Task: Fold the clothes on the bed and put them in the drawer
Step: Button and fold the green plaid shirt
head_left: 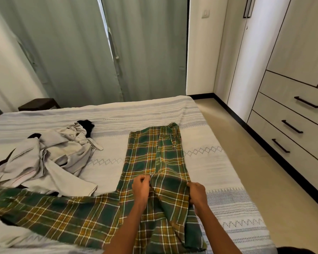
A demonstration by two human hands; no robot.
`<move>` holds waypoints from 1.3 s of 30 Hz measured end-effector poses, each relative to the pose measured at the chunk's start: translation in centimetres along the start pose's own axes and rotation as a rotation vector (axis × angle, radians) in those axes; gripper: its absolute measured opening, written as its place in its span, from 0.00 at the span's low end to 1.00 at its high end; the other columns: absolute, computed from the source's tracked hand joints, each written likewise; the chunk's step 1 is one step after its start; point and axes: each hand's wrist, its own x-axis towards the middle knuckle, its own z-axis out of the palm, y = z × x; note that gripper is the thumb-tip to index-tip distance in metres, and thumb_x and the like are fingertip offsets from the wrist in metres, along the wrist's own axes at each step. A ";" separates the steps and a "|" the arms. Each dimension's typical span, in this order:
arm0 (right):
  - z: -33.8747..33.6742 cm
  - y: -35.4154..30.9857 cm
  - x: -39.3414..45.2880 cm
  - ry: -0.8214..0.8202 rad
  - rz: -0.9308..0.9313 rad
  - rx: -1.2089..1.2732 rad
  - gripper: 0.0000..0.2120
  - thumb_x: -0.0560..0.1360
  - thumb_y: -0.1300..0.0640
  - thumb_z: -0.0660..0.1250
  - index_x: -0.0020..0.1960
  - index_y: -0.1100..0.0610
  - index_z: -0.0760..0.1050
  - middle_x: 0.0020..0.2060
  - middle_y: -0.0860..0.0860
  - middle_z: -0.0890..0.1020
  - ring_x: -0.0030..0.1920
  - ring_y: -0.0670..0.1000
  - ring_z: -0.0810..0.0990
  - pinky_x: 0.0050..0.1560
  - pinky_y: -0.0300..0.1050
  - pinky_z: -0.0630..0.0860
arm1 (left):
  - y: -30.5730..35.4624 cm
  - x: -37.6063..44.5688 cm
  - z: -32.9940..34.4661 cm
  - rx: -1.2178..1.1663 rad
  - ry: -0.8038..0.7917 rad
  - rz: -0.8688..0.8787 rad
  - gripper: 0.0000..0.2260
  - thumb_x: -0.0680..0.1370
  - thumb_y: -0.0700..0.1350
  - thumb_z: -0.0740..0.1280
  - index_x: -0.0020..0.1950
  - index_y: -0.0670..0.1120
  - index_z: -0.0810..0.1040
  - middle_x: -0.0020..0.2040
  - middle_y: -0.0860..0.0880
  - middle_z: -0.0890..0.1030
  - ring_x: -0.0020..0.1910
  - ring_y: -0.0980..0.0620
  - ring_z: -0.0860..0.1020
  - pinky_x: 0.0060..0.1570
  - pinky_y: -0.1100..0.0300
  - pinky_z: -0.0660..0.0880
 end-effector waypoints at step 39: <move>-0.7 5.6 -4.7 -0.365 -0.560 -1.228 0.36 0.82 0.37 0.47 0.82 0.51 0.37 0.81 0.48 0.39 0.80 0.50 0.37 0.78 0.62 0.38 | -4.2 -1.3 -2.9 1.105 -0.514 0.475 0.38 0.71 0.72 0.33 0.80 0.60 0.39 0.81 0.50 0.39 0.80 0.44 0.41 0.76 0.42 0.41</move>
